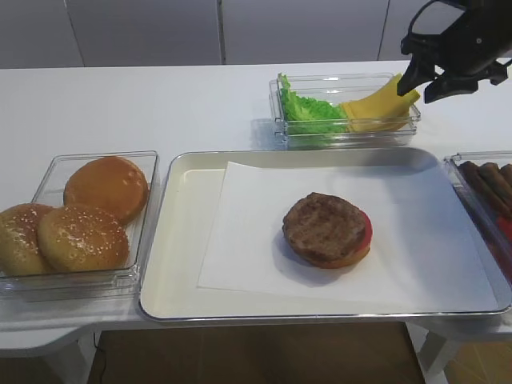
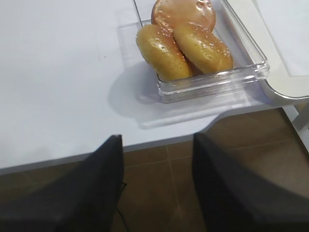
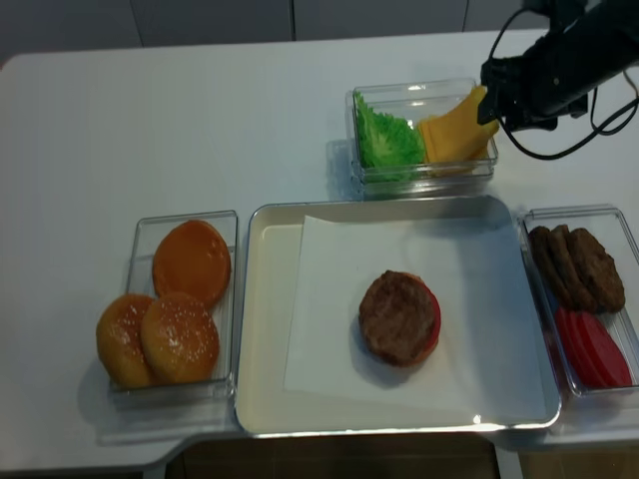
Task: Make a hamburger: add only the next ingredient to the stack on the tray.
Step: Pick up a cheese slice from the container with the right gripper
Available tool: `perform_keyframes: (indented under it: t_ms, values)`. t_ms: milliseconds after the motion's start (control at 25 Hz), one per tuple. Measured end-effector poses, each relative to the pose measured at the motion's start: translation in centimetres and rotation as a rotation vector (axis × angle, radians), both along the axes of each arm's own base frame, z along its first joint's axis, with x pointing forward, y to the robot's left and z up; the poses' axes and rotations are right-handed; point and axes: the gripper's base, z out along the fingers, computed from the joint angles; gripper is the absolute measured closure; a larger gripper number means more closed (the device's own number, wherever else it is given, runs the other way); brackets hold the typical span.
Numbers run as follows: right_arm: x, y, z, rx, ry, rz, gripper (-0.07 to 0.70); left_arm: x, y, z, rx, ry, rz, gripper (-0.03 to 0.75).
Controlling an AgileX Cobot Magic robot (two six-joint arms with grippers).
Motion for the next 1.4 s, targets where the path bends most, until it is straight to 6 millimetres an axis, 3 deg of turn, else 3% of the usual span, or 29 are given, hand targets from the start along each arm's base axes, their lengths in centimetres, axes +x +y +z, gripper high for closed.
perform_keyframes:
  t_ms: [240, 480, 800, 1400]
  values:
    - [0.10, 0.04, -0.52, 0.002, 0.014, 0.008, 0.299, 0.00, 0.00, 0.00, 0.000, 0.000, 0.000, 0.365]
    - [0.09, 0.04, -0.53, 0.003, 0.016, 0.009, 0.478, 0.00, 0.00, 0.00, 0.000, 0.000, 0.000, 0.365]
    - [0.09, 0.04, -0.53, 0.003, 0.016, 0.009, 0.605, 0.00, 0.00, 0.00, 0.000, 0.000, 0.000, 0.365]
    - [0.09, 0.04, -0.53, 0.001, 0.014, 0.012, 0.619, 0.00, 0.00, 0.00, 0.000, 0.000, 0.000, 0.365]
